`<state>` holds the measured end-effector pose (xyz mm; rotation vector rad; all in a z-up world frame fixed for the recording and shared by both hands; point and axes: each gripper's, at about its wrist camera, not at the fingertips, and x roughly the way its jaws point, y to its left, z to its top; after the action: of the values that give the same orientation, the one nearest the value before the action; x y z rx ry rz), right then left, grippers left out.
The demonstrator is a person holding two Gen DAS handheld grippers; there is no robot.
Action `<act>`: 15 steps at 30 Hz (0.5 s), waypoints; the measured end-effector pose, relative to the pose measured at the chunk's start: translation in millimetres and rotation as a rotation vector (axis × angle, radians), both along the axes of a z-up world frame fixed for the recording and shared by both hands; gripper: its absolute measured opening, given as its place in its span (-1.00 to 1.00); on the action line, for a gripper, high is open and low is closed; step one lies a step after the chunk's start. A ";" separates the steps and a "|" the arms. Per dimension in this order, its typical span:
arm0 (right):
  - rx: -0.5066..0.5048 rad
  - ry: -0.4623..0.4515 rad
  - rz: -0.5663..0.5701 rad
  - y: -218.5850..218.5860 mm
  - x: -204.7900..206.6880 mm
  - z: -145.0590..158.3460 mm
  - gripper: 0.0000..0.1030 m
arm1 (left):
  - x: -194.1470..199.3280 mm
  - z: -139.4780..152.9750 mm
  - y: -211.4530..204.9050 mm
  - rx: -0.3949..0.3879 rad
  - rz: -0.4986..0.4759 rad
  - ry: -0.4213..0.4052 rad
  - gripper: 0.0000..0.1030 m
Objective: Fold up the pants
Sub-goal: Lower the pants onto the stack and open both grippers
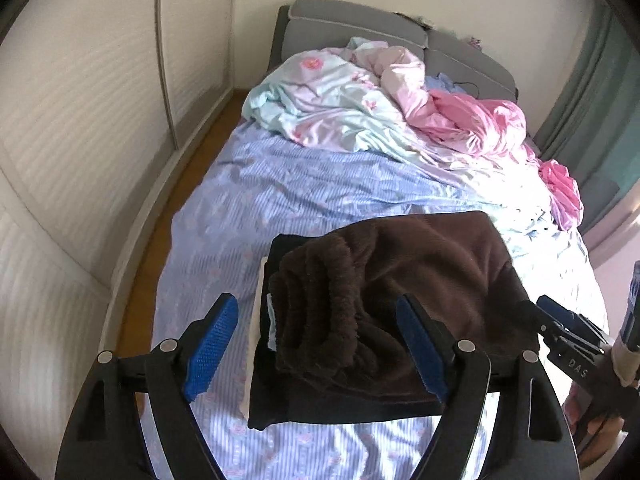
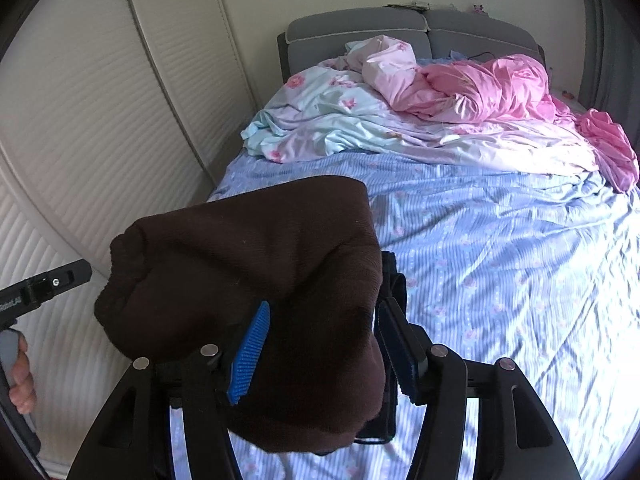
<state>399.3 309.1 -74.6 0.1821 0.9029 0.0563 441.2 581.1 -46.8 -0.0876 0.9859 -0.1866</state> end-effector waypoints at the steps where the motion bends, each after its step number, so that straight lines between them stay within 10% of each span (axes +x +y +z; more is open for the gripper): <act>1: 0.002 -0.005 0.001 -0.8 -2.4 1.8 0.12 | -5.0 4.3 -1.8 0.006 0.000 -0.010 0.57; 15: -0.022 -0.127 0.023 -45.9 -113.1 79.0 0.47 | -134.4 79.0 -51.8 0.018 0.084 -0.139 0.85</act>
<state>286.3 263.2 4.5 0.1455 0.7786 0.0783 306.8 529.3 32.2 -0.0979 0.8435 -0.1053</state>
